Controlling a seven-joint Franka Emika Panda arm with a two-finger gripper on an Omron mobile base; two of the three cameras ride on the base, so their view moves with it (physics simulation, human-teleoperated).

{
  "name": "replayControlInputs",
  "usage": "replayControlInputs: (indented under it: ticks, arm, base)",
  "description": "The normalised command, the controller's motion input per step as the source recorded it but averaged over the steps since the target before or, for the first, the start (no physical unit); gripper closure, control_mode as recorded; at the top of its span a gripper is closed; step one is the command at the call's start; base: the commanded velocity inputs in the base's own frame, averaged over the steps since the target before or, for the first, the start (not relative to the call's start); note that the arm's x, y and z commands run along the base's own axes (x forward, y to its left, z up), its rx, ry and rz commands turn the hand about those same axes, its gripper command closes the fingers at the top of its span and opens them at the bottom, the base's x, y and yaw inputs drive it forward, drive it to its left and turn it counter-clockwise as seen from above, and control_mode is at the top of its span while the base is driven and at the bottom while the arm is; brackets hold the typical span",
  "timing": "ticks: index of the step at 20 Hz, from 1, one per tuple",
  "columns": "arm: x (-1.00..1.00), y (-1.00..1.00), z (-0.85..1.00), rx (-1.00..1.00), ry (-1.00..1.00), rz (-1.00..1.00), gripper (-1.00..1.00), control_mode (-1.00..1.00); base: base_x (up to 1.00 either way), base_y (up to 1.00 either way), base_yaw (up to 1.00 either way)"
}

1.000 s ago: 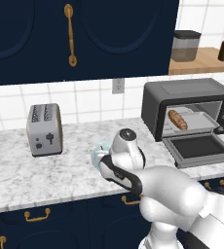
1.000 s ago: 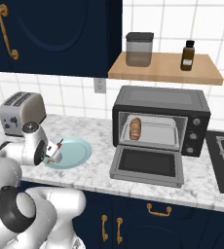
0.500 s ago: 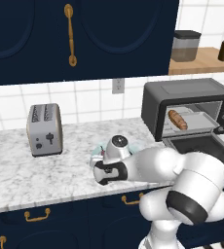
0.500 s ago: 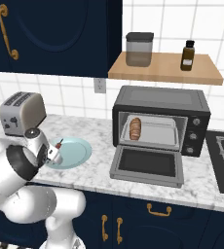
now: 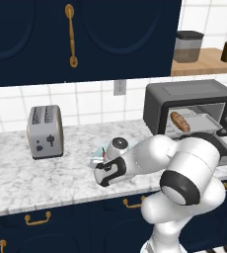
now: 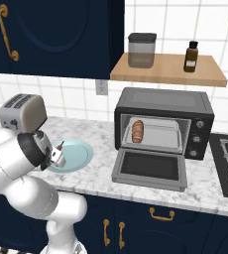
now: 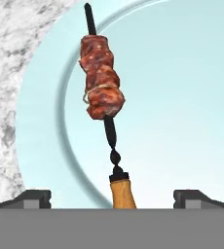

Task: Pick up the kebab skewer and baguette bread, and place them inside the toaster oven. Close the toaster oven door and start by setting the timer.

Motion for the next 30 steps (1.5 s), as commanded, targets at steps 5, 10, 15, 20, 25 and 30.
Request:
replayControlInputs:
  ticks: [5, 10, 15, 20, 25, 30]
  arm:
    - [-0.03, 0.00, -0.18, 0.00, 0.00, 0.01, 1.00, -1.00]
    - [-0.23, -0.04, -0.09, 0.00, 0.00, 0.00, 1.00, -1.00]
    - [-0.04, -0.23, 0.00, 0.00, 0.00, 0.00, 1.00, -1.00]
    - [-0.02, -0.43, 0.67, 0.00, -0.03, 0.04, 1.00, -1.00]
    - [-0.43, -0.66, 1.00, 0.00, -0.15, 0.14, 1.00, -1.00]
    - [-0.36, -0.74, 1.00, 0.01, -0.07, 0.08, 1.00, -1.00]
  base:
    - [0.00, 0.00, 0.00]
    - [0.00, 0.00, 0.00]
    - [0.00, 0.00, 0.00]
    - [0.00, 0.00, 0.00]
    - [0.00, 0.00, 0.00]
    - [0.00, 0.00, 0.00]
